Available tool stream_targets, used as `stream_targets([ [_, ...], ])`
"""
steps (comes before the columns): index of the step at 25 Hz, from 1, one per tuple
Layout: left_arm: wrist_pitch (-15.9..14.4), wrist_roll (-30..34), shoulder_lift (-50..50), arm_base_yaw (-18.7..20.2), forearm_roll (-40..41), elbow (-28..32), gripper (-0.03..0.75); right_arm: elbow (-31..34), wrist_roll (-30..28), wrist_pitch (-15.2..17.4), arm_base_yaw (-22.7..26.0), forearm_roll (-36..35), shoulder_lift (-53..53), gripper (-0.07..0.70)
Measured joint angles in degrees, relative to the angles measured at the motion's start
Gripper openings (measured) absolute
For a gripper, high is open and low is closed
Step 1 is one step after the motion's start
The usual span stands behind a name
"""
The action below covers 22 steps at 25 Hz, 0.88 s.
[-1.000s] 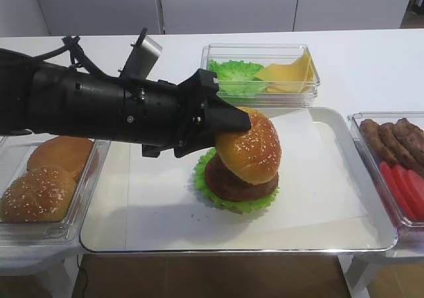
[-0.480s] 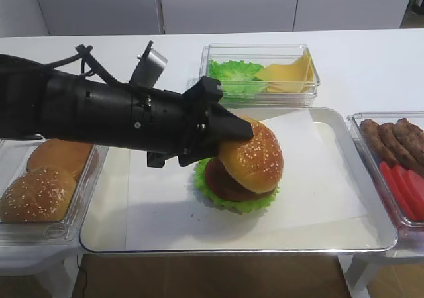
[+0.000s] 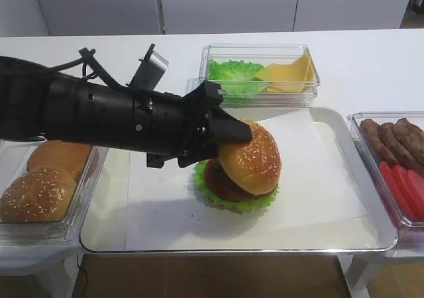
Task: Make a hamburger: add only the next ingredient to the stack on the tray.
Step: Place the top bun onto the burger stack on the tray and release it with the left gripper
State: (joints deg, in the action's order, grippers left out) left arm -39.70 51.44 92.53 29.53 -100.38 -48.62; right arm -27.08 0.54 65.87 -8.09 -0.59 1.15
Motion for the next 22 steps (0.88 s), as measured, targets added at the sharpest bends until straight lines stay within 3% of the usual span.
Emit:
stream_targets([
  [22, 1.1, 0.1, 0.5, 0.0, 0.0, -0.1, 0.246, 0.0, 0.2, 0.0, 0.0, 0.0, 0.0, 0.404],
])
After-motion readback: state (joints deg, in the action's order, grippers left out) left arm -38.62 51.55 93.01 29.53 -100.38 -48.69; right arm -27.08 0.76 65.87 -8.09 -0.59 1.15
